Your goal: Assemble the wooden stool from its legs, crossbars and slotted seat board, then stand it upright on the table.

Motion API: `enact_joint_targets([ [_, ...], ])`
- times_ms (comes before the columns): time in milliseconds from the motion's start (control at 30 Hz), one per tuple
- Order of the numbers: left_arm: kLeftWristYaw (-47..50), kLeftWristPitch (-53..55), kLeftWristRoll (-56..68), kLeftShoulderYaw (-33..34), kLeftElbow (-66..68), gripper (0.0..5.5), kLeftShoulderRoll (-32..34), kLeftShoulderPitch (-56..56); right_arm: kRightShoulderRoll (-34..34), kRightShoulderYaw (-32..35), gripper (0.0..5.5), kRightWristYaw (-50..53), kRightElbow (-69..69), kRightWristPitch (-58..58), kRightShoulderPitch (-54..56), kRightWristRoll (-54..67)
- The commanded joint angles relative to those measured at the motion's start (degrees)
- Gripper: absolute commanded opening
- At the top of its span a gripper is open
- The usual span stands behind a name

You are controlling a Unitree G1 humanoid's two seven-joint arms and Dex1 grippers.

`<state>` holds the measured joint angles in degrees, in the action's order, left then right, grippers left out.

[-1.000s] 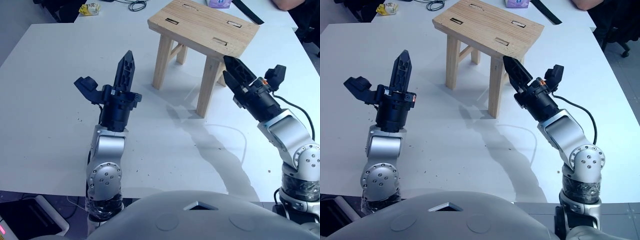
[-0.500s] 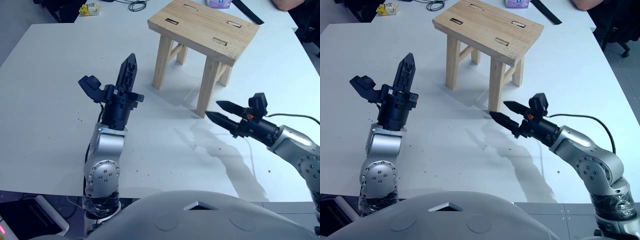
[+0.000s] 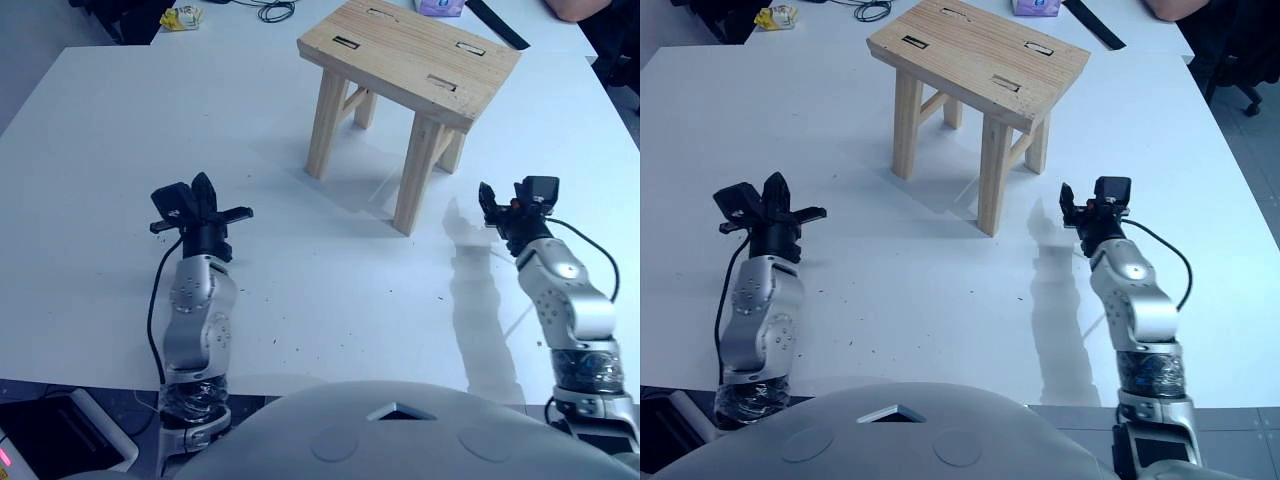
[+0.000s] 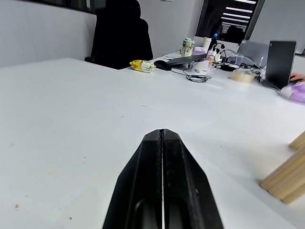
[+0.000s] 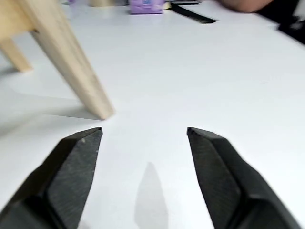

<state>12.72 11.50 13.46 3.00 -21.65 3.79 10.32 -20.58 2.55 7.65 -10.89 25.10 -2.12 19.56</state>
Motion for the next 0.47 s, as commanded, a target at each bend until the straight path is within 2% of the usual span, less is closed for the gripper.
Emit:
enact_joint_targets([
  [33,2.7,-1.2,-4.1,-2.0,1.1,0.0,-4.5,2.1,7.7,-1.0,2.47,7.1,-2.4,0.6,3.2,-5.2],
  [267,1.9,-1.2,-6.2,-1.0,-1.8,0.0,-5.7,2.9,12.1,-1.3,2.45,9.2,-5.8,1.2,1.4,-11.4],
  [467,-0.9,-0.1,-9.4,-4.9,-2.5,0.0,-5.0,2.3,16.1,-2.3,2.45,11.4,-8.8,0.8,0.0,-16.0],
])
